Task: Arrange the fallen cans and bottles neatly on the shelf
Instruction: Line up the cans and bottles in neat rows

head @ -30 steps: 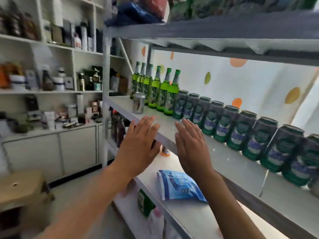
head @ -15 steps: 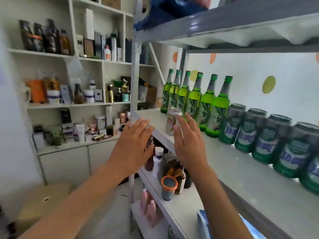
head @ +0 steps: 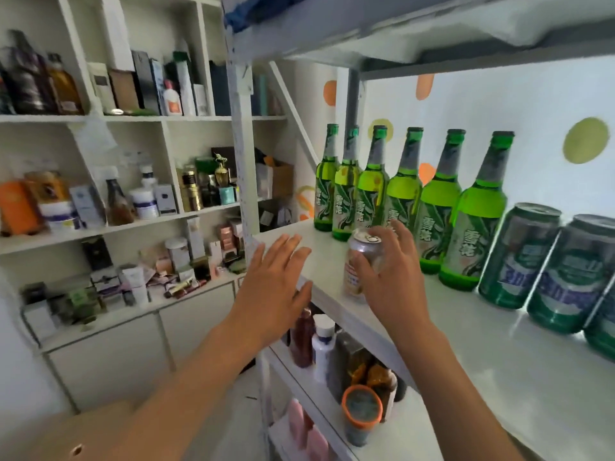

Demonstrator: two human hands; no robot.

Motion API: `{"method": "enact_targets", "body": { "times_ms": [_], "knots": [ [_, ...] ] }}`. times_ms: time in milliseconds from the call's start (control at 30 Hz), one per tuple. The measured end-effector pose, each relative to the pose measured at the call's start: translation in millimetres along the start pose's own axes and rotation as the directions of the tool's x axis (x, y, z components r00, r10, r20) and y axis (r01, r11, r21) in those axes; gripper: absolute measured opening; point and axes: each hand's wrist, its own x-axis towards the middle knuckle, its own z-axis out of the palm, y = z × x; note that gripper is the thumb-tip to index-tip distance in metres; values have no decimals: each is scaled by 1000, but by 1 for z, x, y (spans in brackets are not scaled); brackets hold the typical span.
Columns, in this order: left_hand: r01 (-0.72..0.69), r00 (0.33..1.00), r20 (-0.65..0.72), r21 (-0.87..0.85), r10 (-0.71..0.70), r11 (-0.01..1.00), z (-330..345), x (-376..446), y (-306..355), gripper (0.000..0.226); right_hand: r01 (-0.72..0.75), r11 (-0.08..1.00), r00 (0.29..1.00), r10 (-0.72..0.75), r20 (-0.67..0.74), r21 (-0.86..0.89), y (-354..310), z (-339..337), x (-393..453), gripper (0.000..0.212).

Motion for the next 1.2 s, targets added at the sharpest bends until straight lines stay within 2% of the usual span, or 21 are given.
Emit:
{"method": "enact_targets", "body": {
  "times_ms": [267, 400, 500, 600, 900, 1100, 1200],
  "knots": [
    [-106, 993, 34, -164, 113, 981, 46, 43, -15, 67, -36, 997, 998, 39, 42, -63, -6, 0, 11, 30],
    [-170, 984, 8, -249, 177, 953, 63, 51, -23, 63, -86, 995, 994, 89, 70, -45, -15, -1, 14, 23],
    [-192, 978, 9, -337, 207, 922, 78, 49, -25, 63, -172, 985, 984, 171, 38, 6, -24, 5, 15, 21],
    [-206, 966, 70, -379, 250, 902, 99, 41, -21, 67, -202, 979, 979, 202, -35, 16, -28, 13, 14, 20],
    [-284, 952, -10, -407, 306, 868, 128, 36, -24, 62, -345, 939, 925, 340, -172, 0, -37, 30, 11, 43],
    [-276, 956, -50, -475, 288, 836, 127, 32, -22, 64, -350, 936, 925, 339, -172, -39, -44, 25, 11, 42],
    [-299, 946, -64, -544, 317, 784, 125, 21, -15, 66, -325, 944, 922, 303, -239, -58, -44, 25, -1, 46]
  ]
}}
